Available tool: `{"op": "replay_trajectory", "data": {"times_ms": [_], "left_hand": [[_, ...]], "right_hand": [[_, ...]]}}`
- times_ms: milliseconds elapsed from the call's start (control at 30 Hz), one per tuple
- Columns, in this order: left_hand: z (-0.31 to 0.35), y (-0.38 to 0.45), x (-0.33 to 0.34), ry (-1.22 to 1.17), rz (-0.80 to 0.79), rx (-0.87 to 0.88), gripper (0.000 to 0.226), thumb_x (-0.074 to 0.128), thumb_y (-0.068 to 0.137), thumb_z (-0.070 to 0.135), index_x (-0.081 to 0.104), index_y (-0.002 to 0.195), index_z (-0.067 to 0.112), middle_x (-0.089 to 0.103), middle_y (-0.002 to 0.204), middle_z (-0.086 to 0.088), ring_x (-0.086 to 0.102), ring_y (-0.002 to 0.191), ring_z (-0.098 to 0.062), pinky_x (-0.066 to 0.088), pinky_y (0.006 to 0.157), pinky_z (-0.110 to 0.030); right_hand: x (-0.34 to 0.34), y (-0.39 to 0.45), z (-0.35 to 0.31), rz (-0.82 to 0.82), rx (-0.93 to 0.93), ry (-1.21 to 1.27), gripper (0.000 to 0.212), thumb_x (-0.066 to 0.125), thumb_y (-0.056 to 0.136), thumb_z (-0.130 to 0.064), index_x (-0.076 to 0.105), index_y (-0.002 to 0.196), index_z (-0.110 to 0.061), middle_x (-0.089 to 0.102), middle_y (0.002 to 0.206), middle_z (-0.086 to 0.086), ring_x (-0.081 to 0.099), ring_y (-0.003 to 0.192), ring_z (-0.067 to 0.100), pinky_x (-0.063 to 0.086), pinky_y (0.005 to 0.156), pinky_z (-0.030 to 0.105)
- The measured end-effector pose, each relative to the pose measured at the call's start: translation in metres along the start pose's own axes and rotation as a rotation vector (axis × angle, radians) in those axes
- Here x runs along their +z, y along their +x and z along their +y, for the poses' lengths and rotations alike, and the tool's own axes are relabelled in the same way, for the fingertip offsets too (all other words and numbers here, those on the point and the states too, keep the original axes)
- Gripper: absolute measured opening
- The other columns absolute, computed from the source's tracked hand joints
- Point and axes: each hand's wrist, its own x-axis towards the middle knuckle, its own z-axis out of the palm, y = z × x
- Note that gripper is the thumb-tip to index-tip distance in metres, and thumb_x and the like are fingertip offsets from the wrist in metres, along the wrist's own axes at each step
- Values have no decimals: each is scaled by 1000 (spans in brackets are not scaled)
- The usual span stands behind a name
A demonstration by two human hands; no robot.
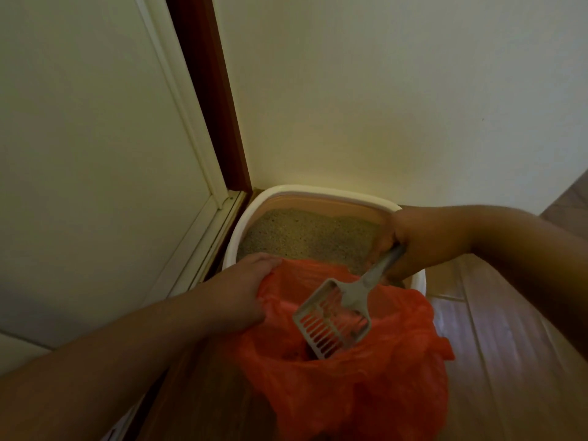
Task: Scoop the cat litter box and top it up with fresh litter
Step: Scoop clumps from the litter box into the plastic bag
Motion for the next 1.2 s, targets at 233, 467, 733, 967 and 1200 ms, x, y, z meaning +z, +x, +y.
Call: {"op": "replay_trajectory", "data": {"times_ms": [233, 467, 733, 967, 1200], "left_hand": [[4, 1, -1, -1, 19, 33, 87, 72, 82, 16, 29, 156, 28, 26, 159, 10, 30, 144, -8, 22, 113, -16], [3, 2, 0, -9, 34, 43, 84, 72, 85, 17, 29, 156, 28, 27, 158, 12, 31, 143, -8, 24, 112, -16], [-1, 4, 3, 15, 15, 40, 87, 73, 83, 19, 29, 157, 30, 23, 160, 13, 29, 145, -8, 28, 119, -24], [-2, 5, 4, 1, 27, 50, 84, 72, 84, 18, 30, 156, 30, 27, 156, 15, 32, 141, -5, 27, 108, -14], [-6, 9, 7, 1, 45, 17, 82, 72, 85, 19, 32, 156, 29, 29, 155, 12, 34, 140, -6, 26, 105, -12]], "right_hand": [[-8, 8, -31, -105, 59, -343, 27, 68, 88, -24, 64, 68, -41, 53, 54, -35, 52, 55, -8, 35, 51, 11], [0, 12, -52, -134, 10, -591, 9, 60, 87, -17, 67, 81, -18, 62, 71, -2, 45, 57, 9, 41, 60, 25], [-1, 12, -52, -85, -32, -491, 31, 63, 86, -15, 55, 64, -35, 65, 78, -2, 54, 65, 13, 45, 64, 29], [-6, 6, -38, -54, 40, -324, 29, 70, 85, -19, 60, 71, -43, 62, 67, -30, 56, 63, -8, 39, 54, 9], [-17, -3, -23, 63, 106, -140, 29, 78, 78, -23, 78, 103, -39, 72, 81, -21, 65, 71, -3, 52, 66, 20]]}}
